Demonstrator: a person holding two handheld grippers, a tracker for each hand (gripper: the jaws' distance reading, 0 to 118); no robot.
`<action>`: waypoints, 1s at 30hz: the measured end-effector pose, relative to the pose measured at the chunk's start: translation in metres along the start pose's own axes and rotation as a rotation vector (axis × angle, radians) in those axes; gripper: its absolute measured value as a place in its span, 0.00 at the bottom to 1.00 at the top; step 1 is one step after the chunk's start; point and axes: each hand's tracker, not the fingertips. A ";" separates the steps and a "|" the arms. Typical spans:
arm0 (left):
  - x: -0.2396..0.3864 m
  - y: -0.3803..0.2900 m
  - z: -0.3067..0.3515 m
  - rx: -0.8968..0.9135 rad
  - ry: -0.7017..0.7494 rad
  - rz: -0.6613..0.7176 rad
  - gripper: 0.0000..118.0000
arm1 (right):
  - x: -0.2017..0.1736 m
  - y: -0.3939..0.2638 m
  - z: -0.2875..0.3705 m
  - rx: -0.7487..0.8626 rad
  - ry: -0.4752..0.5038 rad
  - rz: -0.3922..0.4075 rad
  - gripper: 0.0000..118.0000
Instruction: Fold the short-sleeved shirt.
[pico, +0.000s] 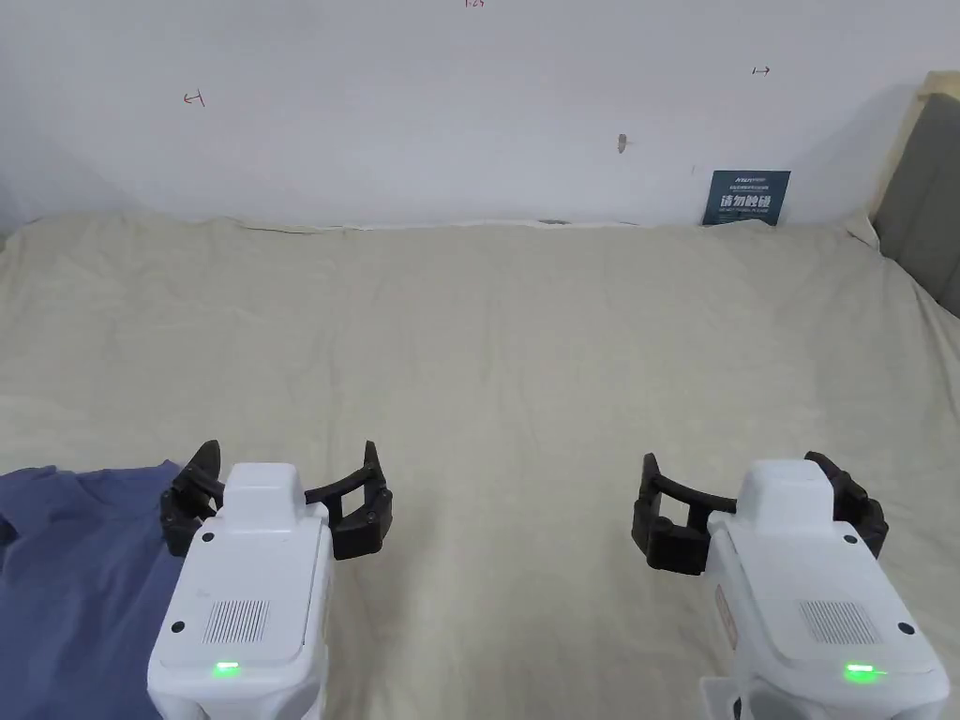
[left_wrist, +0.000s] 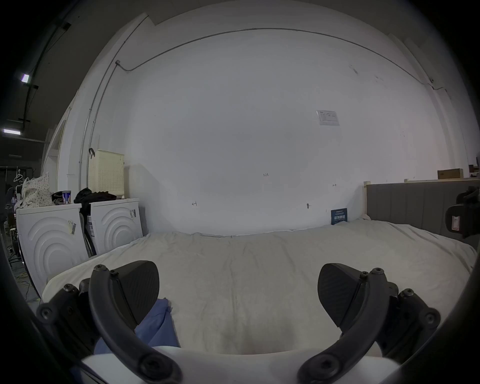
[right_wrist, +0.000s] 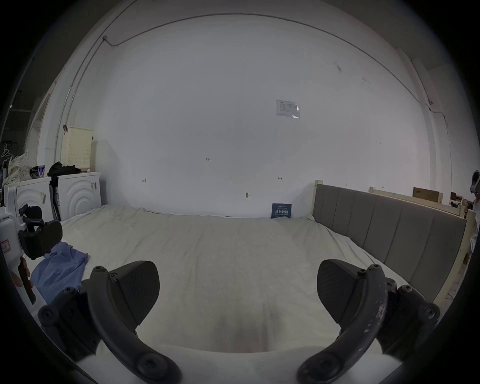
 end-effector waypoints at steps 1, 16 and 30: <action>0.000 0.001 -0.001 0.000 0.001 0.001 1.00 | 0.000 0.001 0.000 0.003 -0.001 0.005 1.00; -0.028 0.032 0.001 -0.106 -0.326 1.261 1.00 | -0.053 0.012 0.018 0.444 -0.473 0.987 1.00; 0.013 0.026 -0.009 0.053 -0.010 -0.119 1.00 | -0.006 0.026 0.012 0.073 -0.068 0.085 1.00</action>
